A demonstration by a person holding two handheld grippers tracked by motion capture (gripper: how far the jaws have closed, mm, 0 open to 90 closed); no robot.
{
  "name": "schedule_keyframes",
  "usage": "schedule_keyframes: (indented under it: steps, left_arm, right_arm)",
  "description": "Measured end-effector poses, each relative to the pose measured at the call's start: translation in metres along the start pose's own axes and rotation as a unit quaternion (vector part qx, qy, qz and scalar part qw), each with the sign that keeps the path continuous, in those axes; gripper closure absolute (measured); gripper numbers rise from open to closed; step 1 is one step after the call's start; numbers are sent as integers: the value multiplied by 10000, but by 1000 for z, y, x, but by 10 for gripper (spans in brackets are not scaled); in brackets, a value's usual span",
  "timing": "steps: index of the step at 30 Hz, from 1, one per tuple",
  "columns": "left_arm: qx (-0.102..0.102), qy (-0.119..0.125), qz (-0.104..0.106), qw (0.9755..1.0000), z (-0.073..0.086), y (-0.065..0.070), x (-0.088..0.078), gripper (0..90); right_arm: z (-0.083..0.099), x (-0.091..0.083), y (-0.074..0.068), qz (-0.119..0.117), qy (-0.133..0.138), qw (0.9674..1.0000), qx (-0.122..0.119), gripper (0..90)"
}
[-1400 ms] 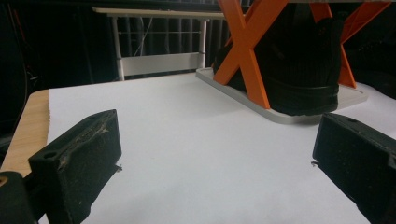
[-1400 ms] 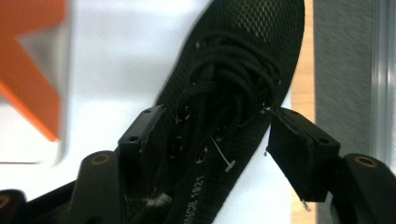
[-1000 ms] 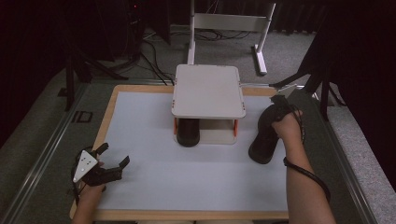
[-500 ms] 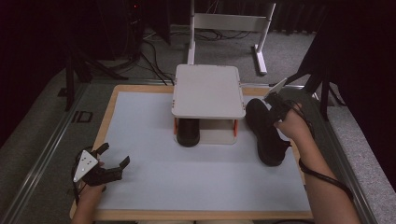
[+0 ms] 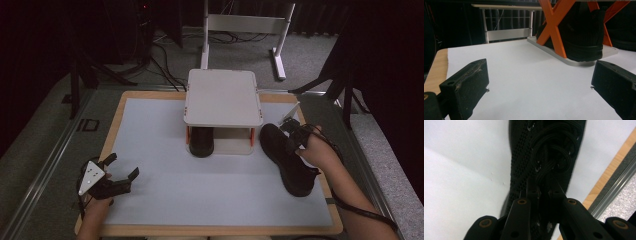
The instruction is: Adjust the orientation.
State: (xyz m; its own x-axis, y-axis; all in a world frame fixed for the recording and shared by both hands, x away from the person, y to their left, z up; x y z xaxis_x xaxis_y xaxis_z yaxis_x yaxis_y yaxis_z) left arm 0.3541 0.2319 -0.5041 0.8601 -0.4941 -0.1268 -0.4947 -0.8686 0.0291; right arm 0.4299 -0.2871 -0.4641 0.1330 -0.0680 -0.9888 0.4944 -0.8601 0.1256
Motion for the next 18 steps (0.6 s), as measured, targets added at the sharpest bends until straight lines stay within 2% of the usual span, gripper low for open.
schedule_keyframes:
  steps: [4, 8, 11, 12, 14, 15, 18]
  left_arm:
    - [-3, -3, 2, 10000, 0, 0, 0, 17]
    - [3, -11, 7, 10000, 0, 0, 0, 17]
    - [-3, 11, -9, 10000, 0, 0, 0, 17]
    - [2, 15, -16, 10000, 0, 0, 0, 17]
    - [5, 19, -12, 10000, 0, 0, 0, 17]
    - [-3, 21, -10, 10000, 0, 0, -1, 17]
    - [-7, 25, 1, 10000, 0, -1, -1, 17]
  right_arm:
    - [2, 3, -1, -14, 138, 9999, 23, 832]
    - [3, 4, 0, -148, 324, 9993, 139, 825]
    - [4, 3, 0, -246, 528, 9979, 272, 763]
    - [5, 2, 1, -252, 610, 9975, 268, 703]
    - [6, 0, 1, -326, 840, 9953, 341, 637]
    - [7, -1, -1, -371, 971, 9941, 298, 579]
    - [11, -3, -4, -564, 1373, 9881, 412, 505]
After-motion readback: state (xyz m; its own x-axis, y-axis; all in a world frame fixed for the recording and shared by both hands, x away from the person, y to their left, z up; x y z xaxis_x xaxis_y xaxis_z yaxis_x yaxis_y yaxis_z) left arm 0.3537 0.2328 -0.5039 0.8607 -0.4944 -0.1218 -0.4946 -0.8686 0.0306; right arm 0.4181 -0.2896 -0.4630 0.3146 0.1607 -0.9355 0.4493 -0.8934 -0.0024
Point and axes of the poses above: each handheld gripper's, and its own axes: x roughly forward along the jaws, z roughly out of its underside, y roughly to its right, the point moved 10 cm from there along x, roughly forward along the jaws
